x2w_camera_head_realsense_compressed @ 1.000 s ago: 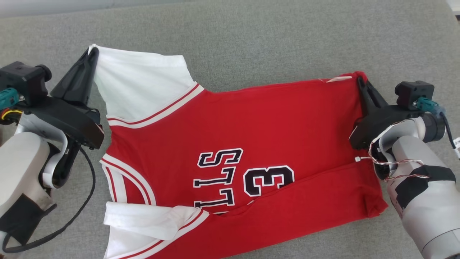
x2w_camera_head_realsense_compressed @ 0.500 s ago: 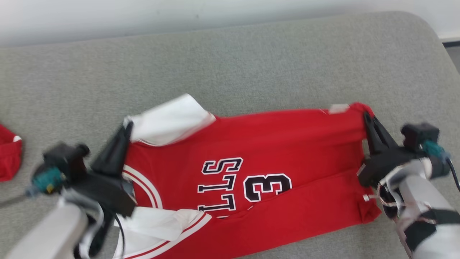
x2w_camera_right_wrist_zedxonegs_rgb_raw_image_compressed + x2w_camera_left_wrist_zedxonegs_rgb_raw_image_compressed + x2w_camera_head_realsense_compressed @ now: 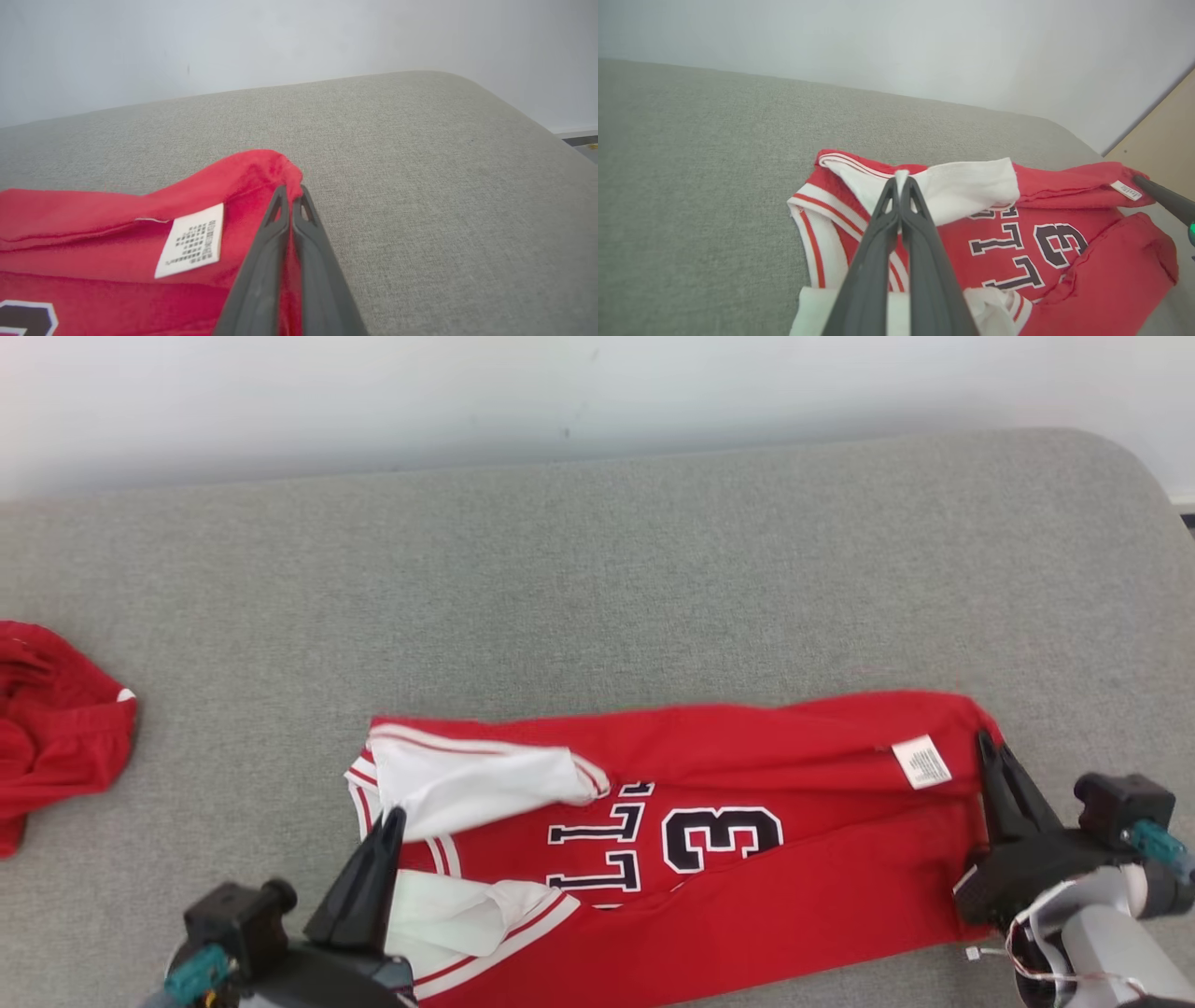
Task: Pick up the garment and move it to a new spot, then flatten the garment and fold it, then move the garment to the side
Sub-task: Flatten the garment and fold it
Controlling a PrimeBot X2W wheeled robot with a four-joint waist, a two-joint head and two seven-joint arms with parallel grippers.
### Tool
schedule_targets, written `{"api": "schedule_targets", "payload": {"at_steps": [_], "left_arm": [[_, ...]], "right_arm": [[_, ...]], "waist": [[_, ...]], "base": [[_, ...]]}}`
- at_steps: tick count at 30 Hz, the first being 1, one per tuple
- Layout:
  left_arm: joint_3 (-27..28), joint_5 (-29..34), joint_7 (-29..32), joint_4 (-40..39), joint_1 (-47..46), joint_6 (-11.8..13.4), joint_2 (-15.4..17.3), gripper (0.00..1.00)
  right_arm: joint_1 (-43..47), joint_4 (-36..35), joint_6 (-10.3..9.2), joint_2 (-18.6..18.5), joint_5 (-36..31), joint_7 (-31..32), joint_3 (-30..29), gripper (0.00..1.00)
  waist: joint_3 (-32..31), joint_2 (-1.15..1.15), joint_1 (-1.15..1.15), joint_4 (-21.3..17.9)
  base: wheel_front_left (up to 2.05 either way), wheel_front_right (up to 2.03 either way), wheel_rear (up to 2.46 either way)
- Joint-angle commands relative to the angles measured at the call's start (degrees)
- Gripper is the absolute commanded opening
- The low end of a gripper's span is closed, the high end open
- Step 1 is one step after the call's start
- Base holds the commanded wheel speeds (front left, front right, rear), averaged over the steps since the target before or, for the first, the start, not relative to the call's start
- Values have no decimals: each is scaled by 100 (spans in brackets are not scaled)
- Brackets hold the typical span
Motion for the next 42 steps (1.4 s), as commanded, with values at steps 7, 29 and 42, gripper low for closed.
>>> {"api": "schedule_targets", "payload": {"at_steps": [7, 29, 42], "left_arm": [[544, 240, -16, 122, 836, -261, -575, 0], [1459, 1269, -17, 1458, 1105, -845, -1430, 100], [3087, 2729, -17, 567, 1505, -945, -2031, 100]], "right_arm": [[386, 7, -11, 103, -96, 0, -264, 0], [781, -1, -11, 115, 70, -1, -135, 100], [930, -651, -11, -188, 283, -1, -52, 100]], "waist": [[-166, 0, 1, 118], [-422, 0, 1, 193], [-597, 0, 1, 260]], "base": [[0, 0, 0], [0, 0, 0], [0, 0, 0]]}}
